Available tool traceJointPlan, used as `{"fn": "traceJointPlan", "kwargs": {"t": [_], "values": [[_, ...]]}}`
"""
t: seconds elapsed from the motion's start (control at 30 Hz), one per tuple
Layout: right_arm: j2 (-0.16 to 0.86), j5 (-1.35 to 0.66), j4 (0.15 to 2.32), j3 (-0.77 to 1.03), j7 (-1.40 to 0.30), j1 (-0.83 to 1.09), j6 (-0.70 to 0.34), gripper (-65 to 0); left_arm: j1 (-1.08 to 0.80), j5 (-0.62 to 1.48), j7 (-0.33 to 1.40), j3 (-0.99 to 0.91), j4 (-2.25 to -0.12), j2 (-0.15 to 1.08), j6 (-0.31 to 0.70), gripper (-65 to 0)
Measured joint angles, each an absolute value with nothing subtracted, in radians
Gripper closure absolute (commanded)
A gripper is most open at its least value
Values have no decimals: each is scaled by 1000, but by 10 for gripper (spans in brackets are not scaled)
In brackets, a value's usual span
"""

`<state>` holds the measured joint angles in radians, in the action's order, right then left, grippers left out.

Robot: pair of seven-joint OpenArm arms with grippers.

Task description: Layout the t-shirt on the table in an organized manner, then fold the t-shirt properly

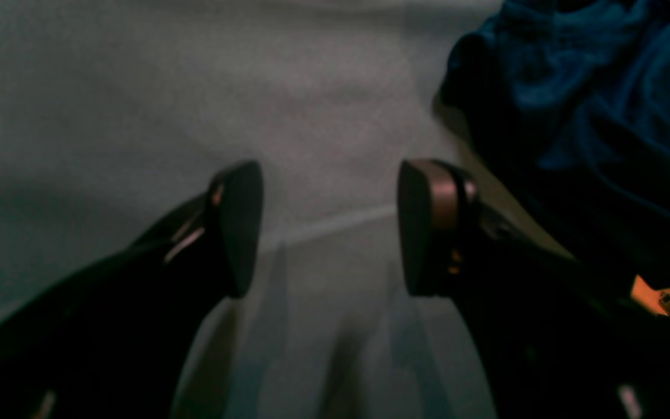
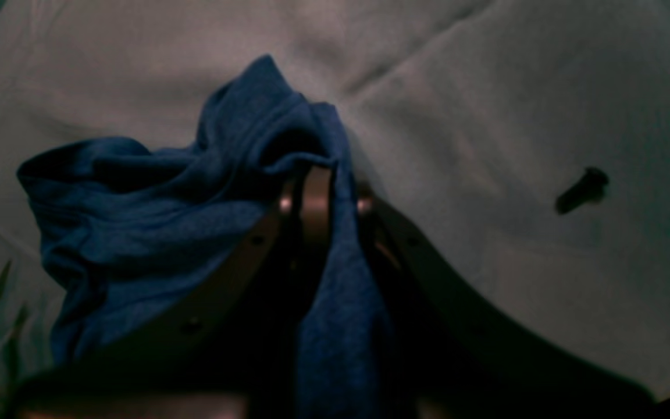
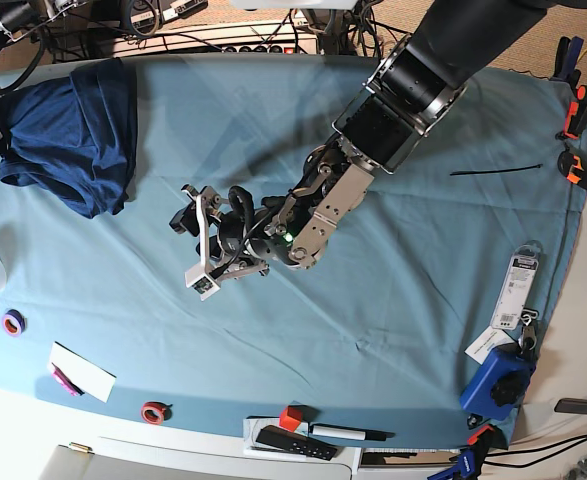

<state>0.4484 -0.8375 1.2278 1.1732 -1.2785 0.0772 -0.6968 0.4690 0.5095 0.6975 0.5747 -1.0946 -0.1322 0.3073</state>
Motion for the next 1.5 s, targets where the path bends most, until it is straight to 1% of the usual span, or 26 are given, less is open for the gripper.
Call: {"fn": "traceJointPlan", "kwargs": {"t": [0.03, 0.07, 0.13, 0.17, 0.2, 0.37, 0.5, 0.53, 0.67, 0.7, 0.73, 0.77, 0.8, 0.9, 1.07, 1.1, 1.13, 1.17, 1.3, 1.5], "values": [[448, -838, 1228, 1173, -1279, 78, -697, 0, 469, 509, 698, 575, -1095, -132, 307, -365], [448, -837, 1228, 1173, -1279, 77, -697, -42, 469, 509, 698, 575, -1094, -132, 307, -365], [448, -830, 1228, 1173, -1275, 77, -697, -218, 469, 509, 698, 575, -1095, -132, 307, -365], [448, -825, 1228, 1173, -1274, 77, -697, -279, 469, 508, 698, 575, -1094, -132, 307, -365], [449, -822, 1228, 1173, -1270, 78, -697, -304, 469, 498, 698, 575, -1095, -132, 307, -365], [461, -820, 1227, 1173, -1229, 78, -697, -305, 469, 439, 698, 575, -1095, -132, 307, -365], [532, -819, 1224, 1173, -1216, 78, -696, -305, 469, 418, 696, 575, -1094, -132, 307, -361], [552, -819, 1225, 1173, -1195, 78, -696, -305, 469, 411, 695, 575, -1095, -132, 307, -342], [613, -833, 1225, 1197, -1095, 74, -697, -304, 468, 411, 625, 552, -1111, -118, 313, -227], [622, -848, 1225, 1211, -1088, 69, -696, -303, 469, 410, 623, 531, -1120, -111, 315, -179], [626, -877, 1226, 1233, -1074, 68, -696, -297, 469, 406, 619, 505, -1132, -104, 327, -103], [627, -911, 1226, 1258, -1060, 61, -696, -282, 469, 403, 620, 473, -1145, -97, 361, -17], [626, -948, 1226, 1290, -1050, 56, -696, -270, 469, 403, 621, 441, -1160, -91, 406, 0], [622, -1028, 1243, 1364, -1050, 55, -696, -269, 470, 439, 620, 355, -1204, -74, 509, 0], [617, -1026, 1368, 1411, -1053, 84, -690, -267, 436, 502, 626, 225, -1309, -8, 638, 0], [617, -1027, 1405, 1411, -1053, 97, -691, -256, 418, 504, 627, 196, -1338, 6, 659, 0], [615, -1022, 1449, 1411, -1057, 109, -693, -231, 397, 516, 626, 168, -1367, 19, 678, 0], [609, -1020, 1498, 1411, -1055, 121, -693, -220, 372, 530, 626, 142, -1401, 30, 689, 0], [558, -1019, 1685, 1410, -1055, 165, -698, -218, 250, 543, 603, 43, -1546, 62, 690, 0], [458, -1030, 1826, 1409, -1058, 238, -698, -218, 52, 595, 603, -98, -1749, 125, 693, 0]]}}
